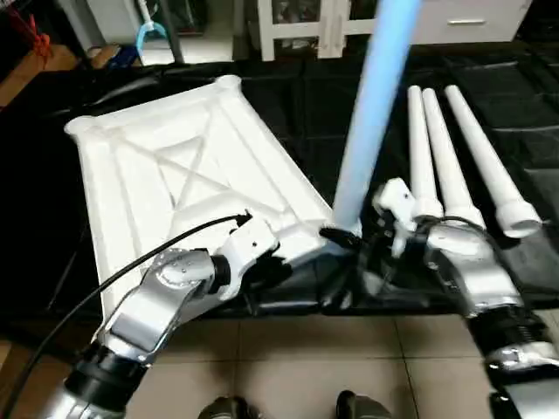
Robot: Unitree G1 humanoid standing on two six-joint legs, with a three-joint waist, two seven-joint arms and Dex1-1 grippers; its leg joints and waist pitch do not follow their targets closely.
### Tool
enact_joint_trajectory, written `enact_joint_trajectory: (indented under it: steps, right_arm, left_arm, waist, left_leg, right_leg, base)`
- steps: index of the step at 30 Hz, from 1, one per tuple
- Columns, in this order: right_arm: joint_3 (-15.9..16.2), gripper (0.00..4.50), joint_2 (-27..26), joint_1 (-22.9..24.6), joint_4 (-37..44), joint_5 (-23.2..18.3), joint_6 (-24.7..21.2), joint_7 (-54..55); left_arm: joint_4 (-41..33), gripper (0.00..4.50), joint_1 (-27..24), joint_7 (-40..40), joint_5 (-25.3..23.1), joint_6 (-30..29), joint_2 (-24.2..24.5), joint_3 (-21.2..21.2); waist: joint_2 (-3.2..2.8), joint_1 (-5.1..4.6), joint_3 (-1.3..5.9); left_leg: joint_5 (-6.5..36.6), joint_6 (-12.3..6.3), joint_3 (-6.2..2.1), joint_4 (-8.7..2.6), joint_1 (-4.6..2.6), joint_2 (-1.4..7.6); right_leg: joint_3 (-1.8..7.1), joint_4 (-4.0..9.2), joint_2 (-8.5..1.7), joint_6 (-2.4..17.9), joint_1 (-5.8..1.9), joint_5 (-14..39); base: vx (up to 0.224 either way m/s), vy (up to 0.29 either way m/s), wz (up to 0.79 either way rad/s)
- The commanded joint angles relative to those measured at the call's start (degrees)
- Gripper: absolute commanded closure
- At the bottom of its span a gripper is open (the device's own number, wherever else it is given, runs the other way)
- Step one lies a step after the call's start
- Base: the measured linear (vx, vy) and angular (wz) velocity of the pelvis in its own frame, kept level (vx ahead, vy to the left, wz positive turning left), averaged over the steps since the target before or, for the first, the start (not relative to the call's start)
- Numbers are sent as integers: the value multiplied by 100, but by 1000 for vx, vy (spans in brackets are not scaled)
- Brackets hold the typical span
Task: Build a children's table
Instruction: Rotate leg to tighten
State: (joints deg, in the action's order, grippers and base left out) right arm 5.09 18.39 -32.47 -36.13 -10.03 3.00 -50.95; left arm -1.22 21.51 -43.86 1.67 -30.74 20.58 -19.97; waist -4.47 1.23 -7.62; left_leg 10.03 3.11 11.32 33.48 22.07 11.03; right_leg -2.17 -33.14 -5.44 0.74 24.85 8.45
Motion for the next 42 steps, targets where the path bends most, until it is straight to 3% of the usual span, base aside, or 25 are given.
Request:
enact_joint_trajectory:
  steps: [1,8,9,13,17,20,21,24,26,27,29,32,35,37,39,42]
  right_arm:
    - [-135,180,-284,54,-370,319,-397,1110]
    - [-190,183,-1178,-55,-782,625,-750,3099]
    - [-199,183,-1480,-195,-968,706,-617,3657]
    - [-272,183,-1777,-331,-1051,675,-223,3788]
    - [-363,183,-1818,-345,-881,498,71,3389]
    - [-472,183,-1729,-270,-546,107,151,2697]
    - [-470,127,-1707,-261,-515,90,154,2644]
    - [-502,104,-1364,-239,-222,-59,132,2111]
    - [-423,92,-1121,-202,-23,-74,76,1697]
    - [-412,80,-1086,-196,4,-74,69,1631]
    - [-300,66,-668,-66,321,-159,-80,813]
    - [-215,66,-194,113,635,-259,-171,14]
    - [-146,66,141,233,747,-324,-195,-474]
    - [-160,66,322,239,714,-367,-269,-741]
    - [-172,66,414,204,675,-413,-310,-911]
    - [-133,66,520,191,688,-420,-349,-1118]
  left_arm:
    - [256,450,25,339,-54,-49,-285,-106]
    - [761,450,439,1606,-328,-45,-1082,253]
    - [960,450,563,1944,-454,77,-1272,288]
    - [1112,450,644,2036,-512,127,-1369,292]
    - [1055,450,604,1902,-471,107,-1292,330]
    - [968,450,502,1680,-415,129,-1157,341]
    - [961,450,492,1654,-407,138,-1144,340]
    - [731,450,287,828,-153,279,-843,128]
    - [533,450,152,391,-36,289,-615,-8]
    - [504,450,133,330,-21,288,-581,-27]
    - [119,450,-90,-389,210,272,-170,-250]
    - [-118,450,-225,-685,322,101,134,-271]
    - [-187,450,-269,-802,358,118,283,-208]
    - [-164,450,-287,-873,364,173,371,-127]
    - [-138,450,-292,-919,360,191,437,-87]
    - [-172,450,-307,-966,388,183,506,-72]
  waist:
    - [73,-49,289]
    - [54,-155,247]
    - [43,-164,241]
    - [37,-170,273]
    - [27,-154,275]
    - [29,-143,296]
    - [17,-129,305]
    - [32,-108,313]
    - [44,-107,301]
    - [21,-96,326]
    - [14,-76,348]
    - [18,-71,355]
    - [12,-81,405]
    - [0,-55,457]
    - [12,-30,460]
    - [9,-2,426]
  left_leg:
    - [2004,-274,-89,-476,-121,123]
    - [2592,-78,-149,-498,-183,66]
    - [2680,-70,-154,-506,-193,55]
    - [2577,-195,-170,-576,-173,53]
    - [2397,-300,-159,-609,-141,82]
    - [2148,-408,-138,-615,-97,95]
    - [2054,-433,-119,-607,-108,104]
    - [1911,-567,-87,-582,-94,103]
    - [1903,-566,-96,-576,-68,94]
    - [1830,-564,-89,-565,-101,111]
    - [1637,-615,-83,-545,-111,129]
    - [1380,-744,-44,-500,-120,144]
    - [943,-916,-53,-439,-77,133]
    - [416,-1159,-36,-368,-99,123]
    - [131,-1342,-34,-335,-78,116]
    - [333,-1321,-34,-351,-70,137]
  right_leg:
    - [104,475,-170,1009,-204,2670]
    - [38,643,-181,434,-103,3836]
    - [6,686,-173,349,-104,3930]
    - [-52,759,-193,242,-176,3645]
    - [-19,716,-194,414,-187,3221]
    - [17,653,-198,619,-220,2755]
    - [30,638,-191,717,-213,2532]
    - [63,598,-210,907,-232,2276]
    - [66,576,-213,922,-244,2366]
    - [83,556,-221,949,-230,2299]
    - [88,508,-207,1080,-243,1940]
    - [114,447,-177,1252,-237,1474]
    - [105,344,-187,1447,-302,984]
    - [98,254,-152,1644,-303,231]
    - [88,223,-155,1732,-319,-66]
    - [75,259,-180,1692,-329,427]
  base:
    - [0,0,0]
    - [0,0,0]
    - [0,0,0]
    - [0,0,0]
    - [0,0,0]
    - [0,0,0]
    - [0,0,0]
    - [0,0,0]
    - [0,0,0]
    - [0,0,0]
    - [0,0,0]
    - [62,-12,9]
    - [75,0,5]
    - [73,1,3]
    - [29,0,1]
    - [0,0,0]
